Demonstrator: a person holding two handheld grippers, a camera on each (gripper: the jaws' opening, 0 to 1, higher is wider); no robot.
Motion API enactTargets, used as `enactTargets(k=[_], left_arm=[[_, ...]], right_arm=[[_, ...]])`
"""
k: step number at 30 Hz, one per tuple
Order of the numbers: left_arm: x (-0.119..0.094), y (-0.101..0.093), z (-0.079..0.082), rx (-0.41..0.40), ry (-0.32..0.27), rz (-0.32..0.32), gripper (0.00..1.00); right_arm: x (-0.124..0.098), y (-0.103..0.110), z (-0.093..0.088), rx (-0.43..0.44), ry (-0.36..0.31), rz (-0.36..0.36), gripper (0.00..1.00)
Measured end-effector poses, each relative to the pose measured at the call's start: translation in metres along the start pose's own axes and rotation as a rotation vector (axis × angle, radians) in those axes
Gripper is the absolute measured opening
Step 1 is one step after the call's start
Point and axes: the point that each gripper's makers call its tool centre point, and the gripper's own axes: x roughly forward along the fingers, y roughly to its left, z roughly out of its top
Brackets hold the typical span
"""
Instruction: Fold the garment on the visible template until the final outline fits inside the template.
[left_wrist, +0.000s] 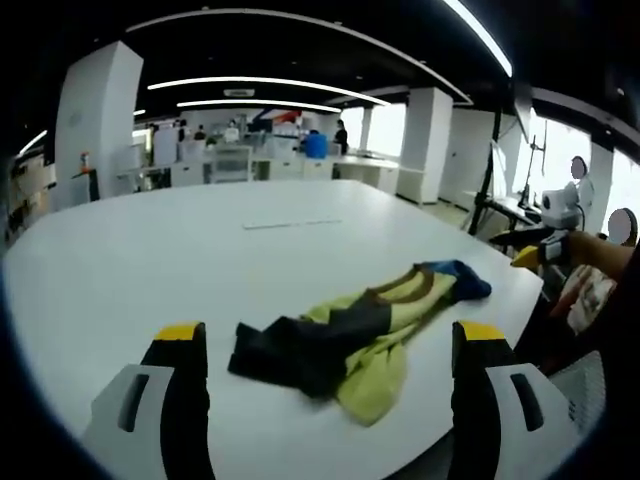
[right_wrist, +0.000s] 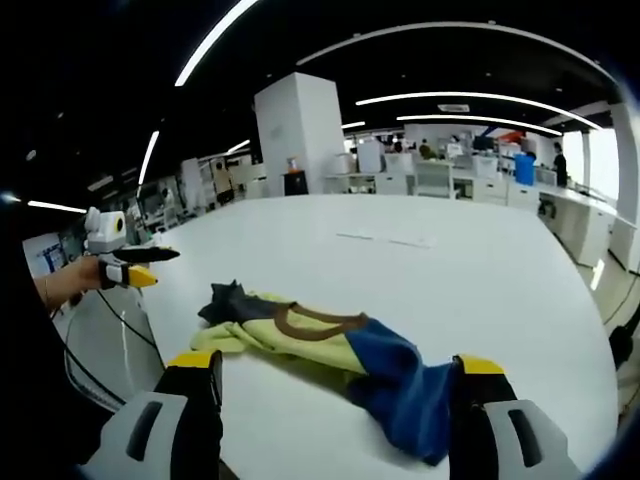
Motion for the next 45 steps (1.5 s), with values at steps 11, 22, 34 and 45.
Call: enactTargets(k=[11, 22, 34, 45], left_arm=[[0.005, -0.002, 0.007, 0.018, -0.008, -0.055, 0.93], [0.036, -0.010, 0.002, 0.061, 0.015, -0.164, 0.74], [0.071, -0.016, -0.010, 0.013, 0.057, -0.239, 0.57], [0.090, -0.018, -0.044, 0.012, 0.175, -0.285, 0.39]], right_arm=[[0.005, -0.003, -0.004, -0.001, 0.017, 0.022, 0.90], [0.022, -0.017, -0.008, -0.026, 0.055, 0.046, 0.71], [0.047, -0.035, -0.025, -0.001, 0.134, 0.078, 0.58], [0.056, -0.061, -0.044, 0.000, 0.204, 0.044, 0.33]])
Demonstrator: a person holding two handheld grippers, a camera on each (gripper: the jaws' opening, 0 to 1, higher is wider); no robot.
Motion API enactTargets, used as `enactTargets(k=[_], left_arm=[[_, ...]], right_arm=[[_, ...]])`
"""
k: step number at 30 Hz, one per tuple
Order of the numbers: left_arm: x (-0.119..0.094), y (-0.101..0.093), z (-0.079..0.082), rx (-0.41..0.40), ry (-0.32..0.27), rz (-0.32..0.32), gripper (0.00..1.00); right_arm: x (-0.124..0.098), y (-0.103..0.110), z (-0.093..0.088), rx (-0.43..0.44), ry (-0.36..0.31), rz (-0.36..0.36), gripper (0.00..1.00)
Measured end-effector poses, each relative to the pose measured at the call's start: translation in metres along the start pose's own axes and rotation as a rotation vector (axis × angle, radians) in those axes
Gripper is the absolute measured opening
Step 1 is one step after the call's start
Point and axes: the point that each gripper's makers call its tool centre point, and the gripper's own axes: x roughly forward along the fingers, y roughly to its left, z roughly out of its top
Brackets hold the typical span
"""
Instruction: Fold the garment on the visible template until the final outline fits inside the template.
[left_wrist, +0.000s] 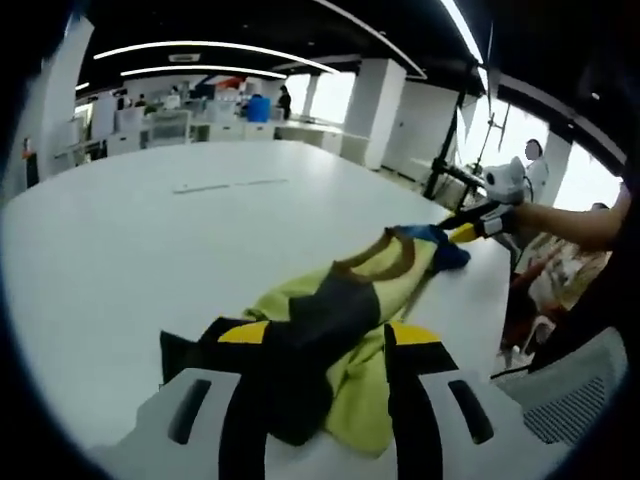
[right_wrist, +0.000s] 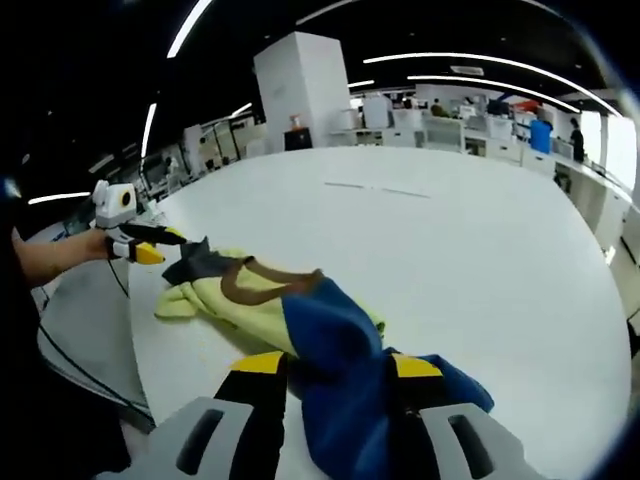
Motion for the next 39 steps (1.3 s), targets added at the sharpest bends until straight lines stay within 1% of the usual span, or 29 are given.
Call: enactTargets(k=[3, 5, 8, 11, 13, 14, 15, 16, 17, 18, 20, 22, 23, 24, 27, 29, 32, 35, 37, 39], left_arm=[[0.004, 0.001, -0.005, -0.021, 0.008, -0.013, 0.33], [0.007, 0.000, -0.008, -0.073, 0.014, -0.029, 0.28], [0.010, 0.006, -0.010, -0.070, 0.019, -0.006, 0.22], [0.012, 0.009, -0.012, -0.079, 0.022, 0.009, 0.15], [0.013, 0.011, -0.015, -0.105, 0.025, 0.016, 0.10], [0.013, 0.012, -0.017, -0.113, 0.031, 0.017, 0.09], [0.013, 0.016, -0.017, -0.109, 0.023, 0.039, 0.09], [0.012, 0.021, -0.017, -0.099, 0.018, 0.069, 0.12], [0.011, 0.021, -0.016, -0.036, 0.016, 0.067, 0.16], [0.011, 0.020, -0.017, -0.015, 0.020, 0.066, 0.20], [0.012, 0.017, -0.021, -0.019, 0.044, 0.058, 0.22], [0.013, 0.016, -0.028, -0.018, 0.076, 0.048, 0.17], [0.013, 0.015, -0.029, -0.020, 0.079, 0.044, 0.13], [0.013, 0.015, -0.029, -0.022, 0.075, 0.046, 0.10], [0.012, 0.017, -0.029, -0.032, 0.060, 0.063, 0.07], [0.011, 0.018, -0.028, -0.034, 0.053, 0.070, 0.03], [0.007, 0.017, -0.023, -0.027, 0.033, 0.076, 0.01], [0.002, 0.013, -0.014, 0.007, 0.023, 0.082, 0.00], [-0.001, 0.011, -0.004, 0.044, 0.004, 0.092, 0.00], [-0.004, 0.009, 0.005, 0.060, -0.011, 0.099, 0.00]], right_arm=[[0.002, -0.005, -0.002, 0.006, 0.012, -0.005, 0.28], [0.003, -0.009, -0.005, 0.016, 0.023, -0.007, 0.23], [0.003, -0.011, -0.007, 0.028, 0.019, -0.008, 0.09], [0.004, -0.009, -0.011, 0.050, 0.031, 0.007, 0.01], [0.005, -0.008, -0.013, 0.055, 0.035, 0.013, 0.00], [0.005, -0.007, -0.014, 0.056, 0.036, 0.016, 0.00], [0.005, -0.006, -0.014, 0.052, 0.038, 0.017, 0.00], [0.005, -0.006, -0.015, 0.048, 0.039, 0.015, 0.00], [0.005, -0.006, -0.015, 0.048, 0.040, 0.014, 0.00], [0.005, -0.006, -0.015, 0.048, 0.038, 0.013, 0.00], [0.005, -0.006, -0.015, 0.050, 0.035, 0.014, 0.00], [0.005, -0.006, -0.015, 0.050, 0.035, 0.013, 0.00], [0.005, -0.006, -0.015, 0.048, 0.034, 0.012, 0.00], [0.005, -0.006, -0.015, 0.048, 0.033, 0.011, 0.00], [0.004, -0.006, -0.014, 0.043, 0.029, 0.006, 0.00], [0.003, -0.005, -0.014, 0.039, 0.025, 0.004, 0.00], [0.000, -0.003, -0.011, 0.031, 0.013, -0.002, 0.00], [-0.005, 0.000, -0.006, 0.024, -0.004, -0.008, 0.00], [-0.009, 0.002, -0.003, 0.009, -0.011, -0.013, 0.00], [-0.014, 0.005, 0.004, 0.007, -0.027, -0.012, 0.00]])
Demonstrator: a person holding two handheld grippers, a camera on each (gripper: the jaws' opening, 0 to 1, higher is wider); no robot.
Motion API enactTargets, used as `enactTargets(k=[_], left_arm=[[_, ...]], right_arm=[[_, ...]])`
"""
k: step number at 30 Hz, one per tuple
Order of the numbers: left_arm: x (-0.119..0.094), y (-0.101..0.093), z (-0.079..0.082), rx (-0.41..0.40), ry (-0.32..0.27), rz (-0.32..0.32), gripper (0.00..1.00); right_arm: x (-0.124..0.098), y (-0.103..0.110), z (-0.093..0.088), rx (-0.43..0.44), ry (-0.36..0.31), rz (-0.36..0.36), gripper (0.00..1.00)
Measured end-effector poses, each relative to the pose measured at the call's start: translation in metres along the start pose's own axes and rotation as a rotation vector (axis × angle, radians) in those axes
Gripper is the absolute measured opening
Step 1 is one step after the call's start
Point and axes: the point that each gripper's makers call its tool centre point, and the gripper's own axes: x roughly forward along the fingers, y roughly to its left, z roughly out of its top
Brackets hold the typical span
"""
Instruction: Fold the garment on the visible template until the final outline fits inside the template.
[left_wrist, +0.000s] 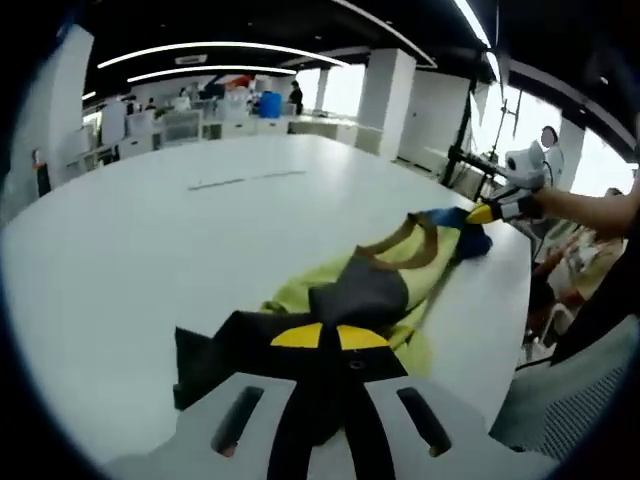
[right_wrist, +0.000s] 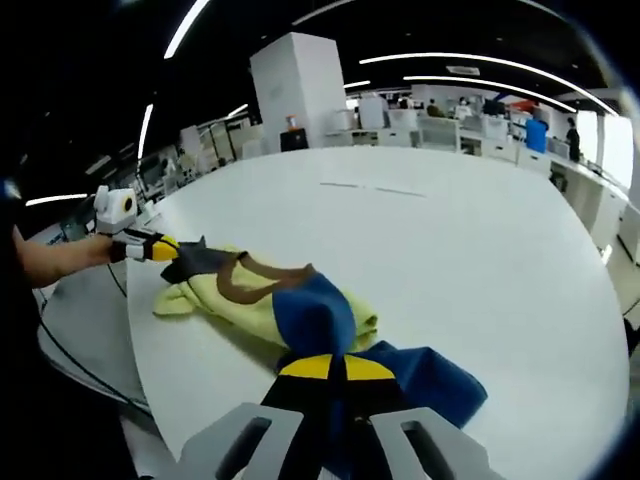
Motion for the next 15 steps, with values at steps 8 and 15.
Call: enactTargets(k=[8, 15], left_arm=[[-0.011, -0.003, 0.051, 0.075, -0.093, 0.014, 0.00], [-0.025, 0.009, 0.105, 0.098, -0.198, 0.061, 0.00]], right_arm=[[-0.015, -0.005, 0.035, -0.050, -0.060, -0.047, 0.00], [-0.023, -0.005, 0.077, -0.142, -0.105, -0.075, 0.00]])
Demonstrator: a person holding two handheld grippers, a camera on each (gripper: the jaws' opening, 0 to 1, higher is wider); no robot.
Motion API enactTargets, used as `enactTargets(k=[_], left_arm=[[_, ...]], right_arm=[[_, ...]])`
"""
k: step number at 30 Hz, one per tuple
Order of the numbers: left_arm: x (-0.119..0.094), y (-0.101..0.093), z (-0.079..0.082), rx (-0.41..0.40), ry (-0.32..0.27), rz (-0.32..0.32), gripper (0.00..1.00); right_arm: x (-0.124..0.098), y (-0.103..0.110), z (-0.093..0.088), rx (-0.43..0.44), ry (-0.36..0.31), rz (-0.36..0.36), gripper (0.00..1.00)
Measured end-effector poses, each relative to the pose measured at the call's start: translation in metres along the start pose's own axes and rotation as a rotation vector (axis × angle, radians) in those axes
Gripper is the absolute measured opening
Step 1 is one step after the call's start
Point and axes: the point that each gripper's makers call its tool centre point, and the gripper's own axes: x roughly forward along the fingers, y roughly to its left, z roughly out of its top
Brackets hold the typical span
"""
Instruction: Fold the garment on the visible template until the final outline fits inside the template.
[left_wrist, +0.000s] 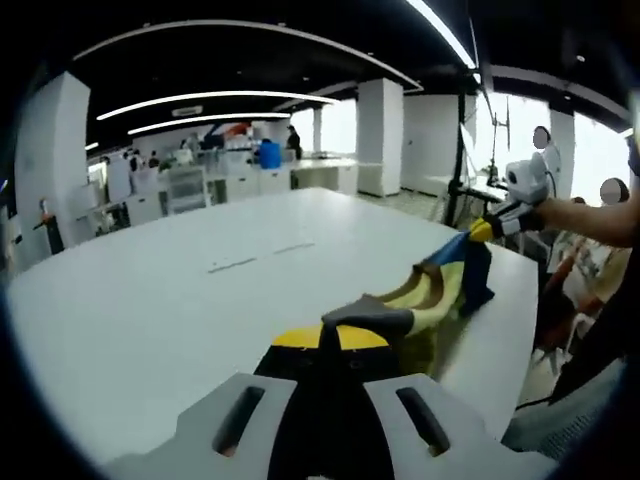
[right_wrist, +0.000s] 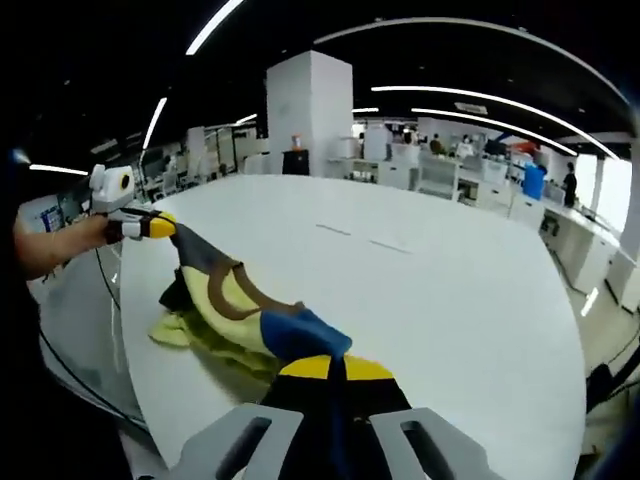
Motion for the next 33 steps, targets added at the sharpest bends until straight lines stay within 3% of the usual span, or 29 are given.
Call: enactTargets(k=[4, 10, 18, 21, 27, 33], left_arm=[[0.002, 0.014, 0.024, -0.009, -0.057, 0.024, 0.00], [0.016, 0.038, 0.050, -0.014, -0.097, 0.072, 0.00], [0.052, 0.069, 0.068, -0.023, -0.118, 0.134, 0.00], [0.070, 0.084, 0.066, 0.004, -0.109, 0.162, 0.00], [0.104, 0.111, 0.051, -0.035, -0.092, 0.186, 0.00], [0.144, 0.139, 0.026, -0.055, -0.025, 0.194, 0.00]], right_arm=[[0.005, -0.006, 0.023, -0.045, -0.021, -0.007, 0.00], [0.015, -0.022, 0.050, -0.076, -0.042, -0.047, 0.00], [0.046, -0.052, 0.079, -0.054, -0.087, -0.125, 0.00], [0.066, -0.066, 0.082, -0.092, -0.101, -0.148, 0.00], [0.105, -0.094, 0.076, 0.003, -0.080, -0.175, 0.00], [0.144, -0.116, 0.069, 0.053, -0.061, -0.195, 0.00]])
